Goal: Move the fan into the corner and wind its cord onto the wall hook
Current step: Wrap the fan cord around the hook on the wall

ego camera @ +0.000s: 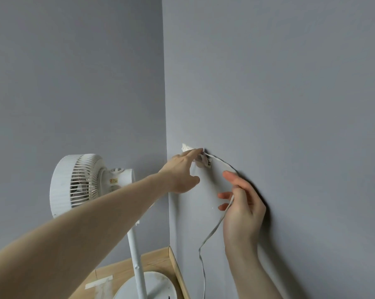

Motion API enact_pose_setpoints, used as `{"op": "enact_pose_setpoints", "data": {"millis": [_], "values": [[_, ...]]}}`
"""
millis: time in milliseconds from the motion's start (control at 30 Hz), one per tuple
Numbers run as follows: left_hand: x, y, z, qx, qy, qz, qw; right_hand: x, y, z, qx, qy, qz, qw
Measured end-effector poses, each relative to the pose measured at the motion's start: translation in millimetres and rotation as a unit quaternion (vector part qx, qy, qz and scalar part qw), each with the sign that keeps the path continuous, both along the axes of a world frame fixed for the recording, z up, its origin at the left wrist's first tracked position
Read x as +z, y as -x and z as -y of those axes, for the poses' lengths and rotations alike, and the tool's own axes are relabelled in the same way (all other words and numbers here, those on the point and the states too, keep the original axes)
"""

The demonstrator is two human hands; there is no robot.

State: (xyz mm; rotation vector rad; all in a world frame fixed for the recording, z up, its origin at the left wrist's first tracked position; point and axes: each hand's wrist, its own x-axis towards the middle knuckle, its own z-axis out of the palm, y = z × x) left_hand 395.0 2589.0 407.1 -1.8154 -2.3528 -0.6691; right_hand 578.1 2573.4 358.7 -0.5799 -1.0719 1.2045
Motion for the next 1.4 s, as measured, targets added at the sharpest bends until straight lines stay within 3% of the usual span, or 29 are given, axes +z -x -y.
{"op": "enact_pose_setpoints", "data": {"millis": [167, 333, 667, 833, 1033, 1133, 1267, 1400], "values": [[-10.5, 1.0, -4.2, -0.009, -0.043, 0.012, 0.999, -10.3, 6.8, 2.1, 0.008, -0.017, 0.07, 0.997], [-15.9, 8.3, -2.4, -0.021, -0.042, 0.003, 0.999, -30.5, 22.8, 0.4, 0.113, 0.064, 0.157, 0.979], [-18.9, 8.4, 3.0, -0.034, -0.04, -0.005, 0.999, -42.7, 31.1, -11.2, 0.17, 0.116, 0.258, 0.944], [-20.0, 12.4, 5.4, -0.047, -0.049, -0.014, 0.998, -49.2, 39.7, -13.1, 0.197, 0.14, 0.244, 0.939], [-25.2, 17.9, -0.9, -0.071, -0.069, 0.021, 0.995, -56.9, 68.2, -29.8, 0.242, 0.236, 0.099, 0.936], [-27.7, 23.0, -3.4, -0.076, -0.107, 0.034, 0.991, -57.6, 75.7, -40.3, 0.234, 0.249, 0.102, 0.934], [-39.4, 46.6, -8.8, 0.008, -0.171, 0.094, 0.981, -57.1, 90.6, -51.3, 0.218, 0.257, 0.142, 0.931], [-52.6, 67.7, -13.8, 0.074, -0.101, 0.158, 0.98, -57.8, 106.5, -63.5, 0.198, 0.264, 0.155, 0.931]]}}
